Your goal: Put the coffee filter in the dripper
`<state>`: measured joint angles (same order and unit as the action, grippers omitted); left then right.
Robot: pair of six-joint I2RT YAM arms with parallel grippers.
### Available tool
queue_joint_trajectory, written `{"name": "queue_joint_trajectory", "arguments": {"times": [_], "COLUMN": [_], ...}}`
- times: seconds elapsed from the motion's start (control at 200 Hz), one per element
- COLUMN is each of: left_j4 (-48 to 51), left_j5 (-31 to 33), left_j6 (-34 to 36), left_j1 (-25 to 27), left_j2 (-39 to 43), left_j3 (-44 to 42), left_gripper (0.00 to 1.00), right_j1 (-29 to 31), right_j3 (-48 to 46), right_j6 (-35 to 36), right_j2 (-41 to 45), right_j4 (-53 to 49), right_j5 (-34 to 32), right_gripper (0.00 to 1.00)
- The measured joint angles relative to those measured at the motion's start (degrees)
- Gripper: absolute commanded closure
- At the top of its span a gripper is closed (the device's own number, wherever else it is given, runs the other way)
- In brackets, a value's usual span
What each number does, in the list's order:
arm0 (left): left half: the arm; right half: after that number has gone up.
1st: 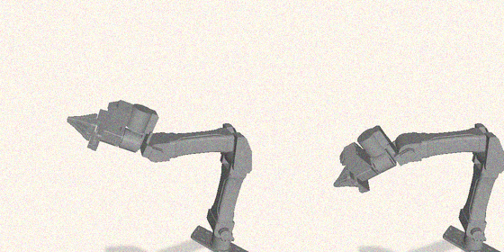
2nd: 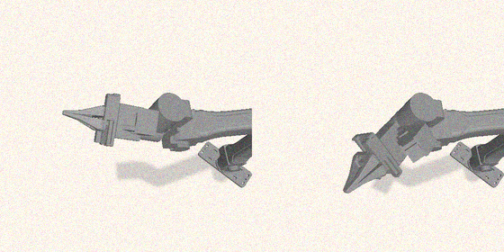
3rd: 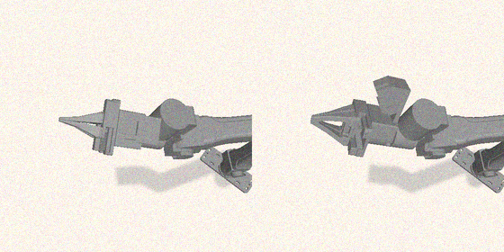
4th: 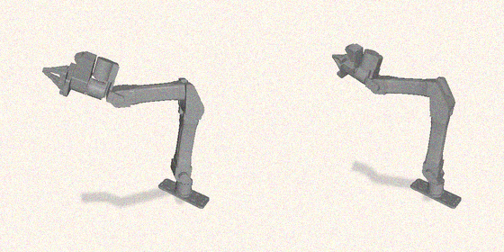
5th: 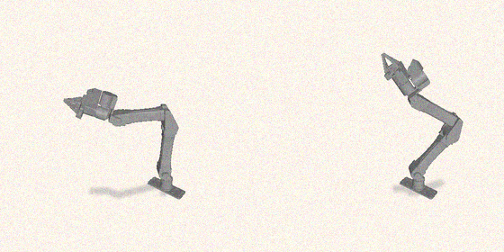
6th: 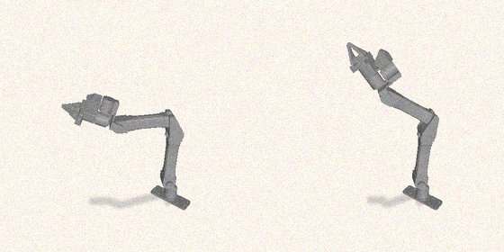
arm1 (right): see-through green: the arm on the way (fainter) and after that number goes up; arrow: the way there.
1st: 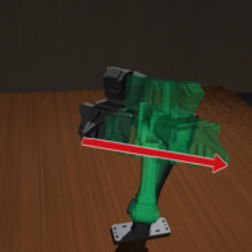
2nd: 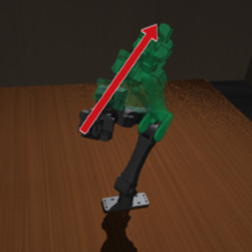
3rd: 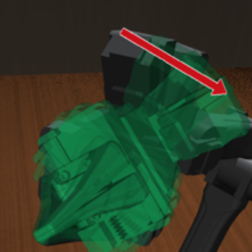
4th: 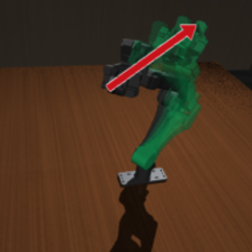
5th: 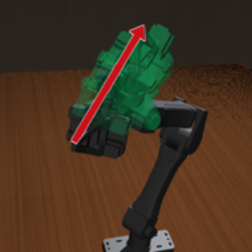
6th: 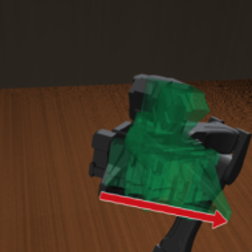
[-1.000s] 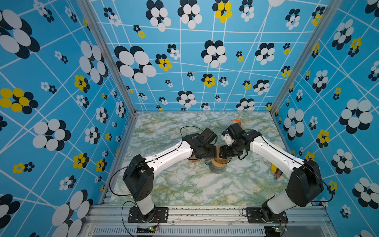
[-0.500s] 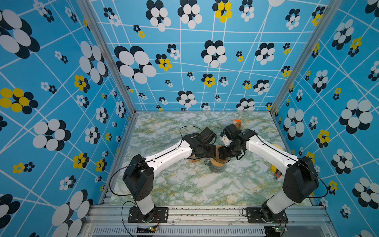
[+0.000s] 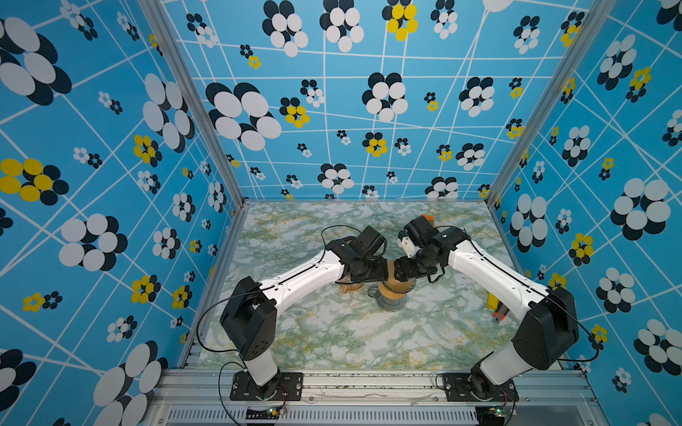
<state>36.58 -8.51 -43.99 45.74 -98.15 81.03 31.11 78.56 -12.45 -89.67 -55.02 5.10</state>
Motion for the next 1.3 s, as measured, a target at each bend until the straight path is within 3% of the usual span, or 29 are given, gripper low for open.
{"name": "queue_joint_trajectory", "arguments": {"times": [0.555,1.2,1.3], "left_j4": [-1.01,-2.54,-3.54], "left_j5": [-4.09,-9.27,-9.97], "left_j6": [0.52,0.63,0.48], "left_j1": [-0.04,-2.03,-2.6], "left_j2": [5.03,2.34,2.29], "left_j3": [-1.57,-1.38,-1.38], "left_gripper": [0.3,0.5,0.53], "right_j1": [-5.75,-8.07,-8.09], "right_j3": [-5.75,-10.45,-10.49], "right_j6": [-2.08,-6.25,-6.38], "right_j2": [12.5,12.04,11.45], "right_j4": [-0.39,6.49,7.19], "right_j5": [8.9,14.03,14.64], "right_gripper": [0.38,0.64,0.71]}}
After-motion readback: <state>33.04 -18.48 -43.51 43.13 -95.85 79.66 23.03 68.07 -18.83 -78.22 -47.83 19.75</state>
